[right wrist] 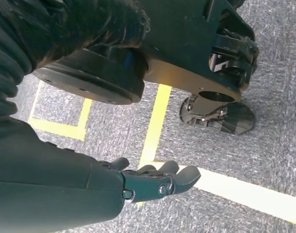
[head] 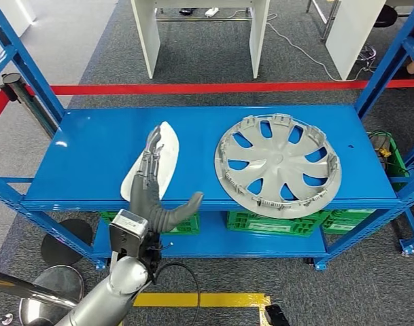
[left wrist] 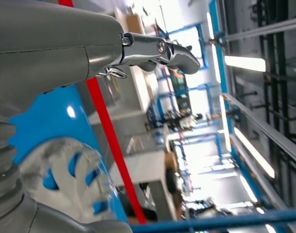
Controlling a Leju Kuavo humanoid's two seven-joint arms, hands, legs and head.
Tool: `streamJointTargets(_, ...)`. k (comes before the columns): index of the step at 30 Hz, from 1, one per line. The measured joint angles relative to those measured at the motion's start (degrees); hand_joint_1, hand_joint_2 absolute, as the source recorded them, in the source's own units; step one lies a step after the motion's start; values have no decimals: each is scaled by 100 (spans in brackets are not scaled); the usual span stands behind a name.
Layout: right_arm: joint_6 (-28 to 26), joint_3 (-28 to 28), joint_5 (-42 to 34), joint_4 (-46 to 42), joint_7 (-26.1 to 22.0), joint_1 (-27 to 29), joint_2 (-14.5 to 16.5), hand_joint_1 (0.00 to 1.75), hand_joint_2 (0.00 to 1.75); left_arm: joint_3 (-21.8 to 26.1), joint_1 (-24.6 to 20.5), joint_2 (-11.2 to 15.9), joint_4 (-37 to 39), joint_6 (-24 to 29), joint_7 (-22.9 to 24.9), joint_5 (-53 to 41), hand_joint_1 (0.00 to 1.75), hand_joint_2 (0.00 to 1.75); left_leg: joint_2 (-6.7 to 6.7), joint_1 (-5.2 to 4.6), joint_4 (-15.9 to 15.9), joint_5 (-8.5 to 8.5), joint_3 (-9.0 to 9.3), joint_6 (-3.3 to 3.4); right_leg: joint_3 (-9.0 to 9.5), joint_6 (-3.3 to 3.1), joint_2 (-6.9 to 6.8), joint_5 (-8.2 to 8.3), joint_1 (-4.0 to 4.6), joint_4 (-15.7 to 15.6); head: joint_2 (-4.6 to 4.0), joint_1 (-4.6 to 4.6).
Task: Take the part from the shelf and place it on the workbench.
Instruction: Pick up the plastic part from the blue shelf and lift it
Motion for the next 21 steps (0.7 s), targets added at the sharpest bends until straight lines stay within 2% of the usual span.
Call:
streamJointTargets(8,-79,-202,-157,57,-203,166,0,0,175,378,691,420,-183,61,439,-133,0,175,9,0,-1,-1,-6,1,-5,-1,7,-1,1,0,0,-2)
streamJointTargets(14,-103,-252,-166,73,-202,185,0,0,175,484,848,528,-243,0,524,-117,0,175,9,0,-1,-1,-6,1,-2,0,7,0,0,0,0,-1)
streamJointTargets(21,-157,-372,-274,100,-134,201,0,0,175,813,1221,742,-222,-407,1330,114,0,175,16,0,-1,-1,-5,1,-3,-1,12,-1,1,0,0,-2)
